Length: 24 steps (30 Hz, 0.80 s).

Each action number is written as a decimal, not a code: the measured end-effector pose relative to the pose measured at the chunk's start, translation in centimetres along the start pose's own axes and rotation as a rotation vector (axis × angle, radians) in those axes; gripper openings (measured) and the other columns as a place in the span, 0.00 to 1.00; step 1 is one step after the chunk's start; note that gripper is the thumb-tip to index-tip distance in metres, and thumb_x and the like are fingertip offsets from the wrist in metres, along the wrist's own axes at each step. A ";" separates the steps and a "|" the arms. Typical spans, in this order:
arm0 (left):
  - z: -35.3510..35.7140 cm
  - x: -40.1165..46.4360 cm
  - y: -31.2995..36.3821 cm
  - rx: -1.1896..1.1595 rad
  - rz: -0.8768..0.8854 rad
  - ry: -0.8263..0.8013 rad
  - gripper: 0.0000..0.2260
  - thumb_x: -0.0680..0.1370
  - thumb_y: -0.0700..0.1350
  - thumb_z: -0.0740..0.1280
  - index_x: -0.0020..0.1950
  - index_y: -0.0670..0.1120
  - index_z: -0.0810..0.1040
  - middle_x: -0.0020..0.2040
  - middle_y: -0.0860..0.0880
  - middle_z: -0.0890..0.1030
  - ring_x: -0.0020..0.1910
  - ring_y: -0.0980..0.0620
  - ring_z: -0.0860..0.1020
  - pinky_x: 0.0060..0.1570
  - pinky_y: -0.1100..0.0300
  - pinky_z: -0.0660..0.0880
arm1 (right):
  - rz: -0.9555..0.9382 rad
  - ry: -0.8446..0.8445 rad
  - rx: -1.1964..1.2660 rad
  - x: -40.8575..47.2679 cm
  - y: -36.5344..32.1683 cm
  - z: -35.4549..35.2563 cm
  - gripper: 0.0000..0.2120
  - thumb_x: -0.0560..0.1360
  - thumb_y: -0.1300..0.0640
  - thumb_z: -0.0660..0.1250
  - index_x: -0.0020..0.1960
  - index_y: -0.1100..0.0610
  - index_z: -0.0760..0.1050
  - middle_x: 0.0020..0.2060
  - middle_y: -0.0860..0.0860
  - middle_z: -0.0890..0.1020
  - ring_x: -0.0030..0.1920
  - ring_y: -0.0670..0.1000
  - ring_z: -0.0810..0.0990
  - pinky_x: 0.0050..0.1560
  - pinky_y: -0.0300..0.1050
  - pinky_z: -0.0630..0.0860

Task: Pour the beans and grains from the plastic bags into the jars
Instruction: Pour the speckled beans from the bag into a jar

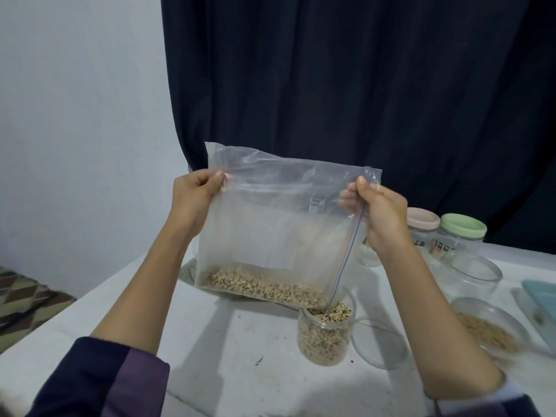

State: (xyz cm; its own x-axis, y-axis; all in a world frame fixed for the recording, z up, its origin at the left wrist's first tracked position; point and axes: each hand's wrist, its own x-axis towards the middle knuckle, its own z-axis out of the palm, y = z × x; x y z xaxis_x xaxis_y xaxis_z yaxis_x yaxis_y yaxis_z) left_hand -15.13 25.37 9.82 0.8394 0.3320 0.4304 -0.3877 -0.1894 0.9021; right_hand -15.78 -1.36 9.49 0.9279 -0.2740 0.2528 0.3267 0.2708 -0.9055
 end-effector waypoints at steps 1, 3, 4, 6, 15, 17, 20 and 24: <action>0.2 0.0 -0.1 -0.003 0.057 0.014 0.11 0.80 0.43 0.64 0.39 0.44 0.79 0.38 0.49 0.78 0.38 0.55 0.75 0.42 0.62 0.75 | -0.002 0.005 0.002 -0.1 -0.1 0.0 0.10 0.78 0.60 0.65 0.40 0.61 0.78 0.29 0.50 0.83 0.31 0.47 0.82 0.43 0.41 0.82; 0.6 0.0 0.0 0.026 0.180 0.021 0.12 0.81 0.42 0.60 0.40 0.40 0.76 0.37 0.48 0.74 0.36 0.57 0.72 0.39 0.62 0.71 | -0.014 0.017 0.008 -0.3 -0.2 0.0 0.10 0.79 0.60 0.65 0.40 0.61 0.79 0.30 0.50 0.83 0.31 0.47 0.82 0.43 0.41 0.82; 0.9 -0.1 0.1 0.068 0.239 0.026 0.13 0.82 0.42 0.58 0.39 0.40 0.73 0.35 0.49 0.71 0.34 0.59 0.69 0.36 0.64 0.68 | -0.022 0.023 0.012 -0.4 -0.3 0.1 0.10 0.79 0.60 0.65 0.40 0.61 0.78 0.30 0.50 0.83 0.31 0.47 0.82 0.43 0.41 0.82; 1.6 -0.1 0.2 0.141 0.333 0.051 0.14 0.83 0.42 0.54 0.38 0.45 0.66 0.33 0.52 0.67 0.30 0.62 0.65 0.32 0.68 0.63 | -0.037 0.032 0.019 -0.6 -0.4 0.2 0.10 0.79 0.60 0.65 0.40 0.61 0.78 0.30 0.50 0.83 0.30 0.46 0.82 0.43 0.41 0.82; 3.9 1.2 0.9 0.078 0.305 0.088 0.18 0.81 0.39 0.53 0.32 0.49 0.58 0.29 0.52 0.61 0.27 0.60 0.60 0.29 0.66 0.58 | -0.086 0.043 -0.020 -0.6 -0.8 0.6 0.11 0.79 0.60 0.64 0.40 0.60 0.79 0.30 0.51 0.82 0.29 0.46 0.81 0.40 0.39 0.81; 4.0 1.3 1.0 0.034 0.296 0.063 0.19 0.83 0.43 0.55 0.32 0.48 0.57 0.29 0.52 0.60 0.28 0.59 0.59 0.30 0.66 0.60 | -0.093 0.056 -0.027 -0.6 -0.7 0.5 0.10 0.79 0.60 0.64 0.40 0.60 0.79 0.31 0.51 0.83 0.30 0.46 0.82 0.40 0.38 0.80; 4.0 1.2 1.2 0.091 0.329 0.080 0.20 0.83 0.48 0.55 0.31 0.48 0.56 0.29 0.52 0.60 0.26 0.59 0.60 0.28 0.69 0.59 | -0.098 0.057 -0.053 -0.8 -0.7 0.7 0.10 0.79 0.60 0.64 0.41 0.60 0.79 0.34 0.53 0.83 0.30 0.46 0.82 0.40 0.37 0.80; 3.8 1.5 1.1 0.106 0.343 0.118 0.20 0.83 0.46 0.54 0.31 0.48 0.56 0.29 0.52 0.60 0.25 0.59 0.60 0.28 0.68 0.59 | -0.118 0.066 -0.038 -1.2 -0.8 1.2 0.10 0.80 0.60 0.64 0.41 0.61 0.78 0.35 0.54 0.82 0.29 0.45 0.81 0.36 0.35 0.78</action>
State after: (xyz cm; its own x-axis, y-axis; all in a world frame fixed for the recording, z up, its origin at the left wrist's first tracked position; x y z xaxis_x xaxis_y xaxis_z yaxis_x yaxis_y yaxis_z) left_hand -12.87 22.15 11.36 0.6155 0.3359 0.7130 -0.5915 -0.4009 0.6995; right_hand -16.91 -0.13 10.28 0.8695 -0.3619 0.3362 0.4243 0.1985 -0.8835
